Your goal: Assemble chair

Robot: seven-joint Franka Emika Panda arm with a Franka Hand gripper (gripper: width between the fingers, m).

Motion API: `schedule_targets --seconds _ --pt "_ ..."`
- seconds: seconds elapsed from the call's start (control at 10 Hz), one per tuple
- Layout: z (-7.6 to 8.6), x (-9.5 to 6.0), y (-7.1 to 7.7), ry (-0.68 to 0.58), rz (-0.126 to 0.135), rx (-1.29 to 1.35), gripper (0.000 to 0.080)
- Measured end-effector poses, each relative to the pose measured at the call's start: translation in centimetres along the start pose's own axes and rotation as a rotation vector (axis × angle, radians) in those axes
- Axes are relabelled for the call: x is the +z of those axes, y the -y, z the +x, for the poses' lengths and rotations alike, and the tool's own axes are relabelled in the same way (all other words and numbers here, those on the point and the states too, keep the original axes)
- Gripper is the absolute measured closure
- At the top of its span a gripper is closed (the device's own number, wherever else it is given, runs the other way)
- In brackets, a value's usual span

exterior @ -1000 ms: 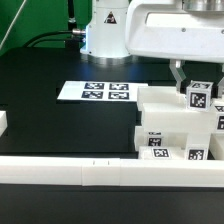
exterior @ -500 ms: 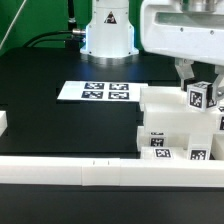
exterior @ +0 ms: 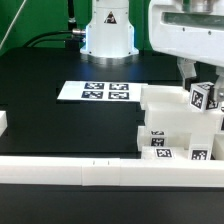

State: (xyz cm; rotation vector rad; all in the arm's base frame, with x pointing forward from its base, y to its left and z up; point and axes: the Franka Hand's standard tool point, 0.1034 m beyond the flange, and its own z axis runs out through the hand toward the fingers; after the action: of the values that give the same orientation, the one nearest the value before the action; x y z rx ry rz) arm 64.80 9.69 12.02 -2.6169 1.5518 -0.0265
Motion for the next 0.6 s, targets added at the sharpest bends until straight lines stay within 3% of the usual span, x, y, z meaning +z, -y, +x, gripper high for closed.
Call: schedule_targets --seconds 0.1,0.4,0.6 --pt "0.04 -0.05 0.07 0.000 0.002 -0.110 0.0219" --pt "0.09 -0.02 0.04 -0.001 0.002 -0.353 0.0165" --pt "-0.03 0.05 -0.08 -0.013 -0.020 -0.578 0.0151"
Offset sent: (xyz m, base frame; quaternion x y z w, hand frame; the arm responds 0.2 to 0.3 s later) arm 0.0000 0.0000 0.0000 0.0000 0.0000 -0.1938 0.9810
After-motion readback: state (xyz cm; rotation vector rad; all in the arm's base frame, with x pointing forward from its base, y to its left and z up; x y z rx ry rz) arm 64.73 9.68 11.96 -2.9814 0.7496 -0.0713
